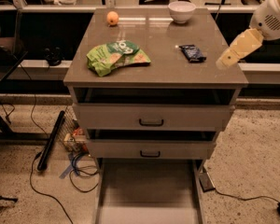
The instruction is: Place rxbar blueberry into bottom drawer
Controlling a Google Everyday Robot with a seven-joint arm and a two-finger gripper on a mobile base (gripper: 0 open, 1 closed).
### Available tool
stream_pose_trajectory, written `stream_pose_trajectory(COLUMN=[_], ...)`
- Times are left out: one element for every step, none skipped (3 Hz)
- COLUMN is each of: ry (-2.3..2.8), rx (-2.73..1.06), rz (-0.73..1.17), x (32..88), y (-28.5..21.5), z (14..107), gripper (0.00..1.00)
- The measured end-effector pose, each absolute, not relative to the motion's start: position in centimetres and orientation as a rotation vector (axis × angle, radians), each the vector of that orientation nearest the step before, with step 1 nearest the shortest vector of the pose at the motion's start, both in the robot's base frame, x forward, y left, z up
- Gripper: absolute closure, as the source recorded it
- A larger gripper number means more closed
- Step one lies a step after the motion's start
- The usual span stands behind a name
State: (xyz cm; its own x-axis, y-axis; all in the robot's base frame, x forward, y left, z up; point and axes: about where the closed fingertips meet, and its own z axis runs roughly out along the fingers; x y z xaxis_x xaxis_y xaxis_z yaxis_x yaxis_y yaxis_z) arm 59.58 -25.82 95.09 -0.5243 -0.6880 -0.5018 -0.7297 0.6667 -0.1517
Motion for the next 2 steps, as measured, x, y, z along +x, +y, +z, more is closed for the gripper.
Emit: stream_pose_trajectory(ry=[2.367, 2.366], rx=[-1.051, -1.056], rz=[0.119, 0.118], x=[60.25, 60.21], y=[-26.02, -25.97], z=[94.83, 94.81], gripper=[0.00, 0.00])
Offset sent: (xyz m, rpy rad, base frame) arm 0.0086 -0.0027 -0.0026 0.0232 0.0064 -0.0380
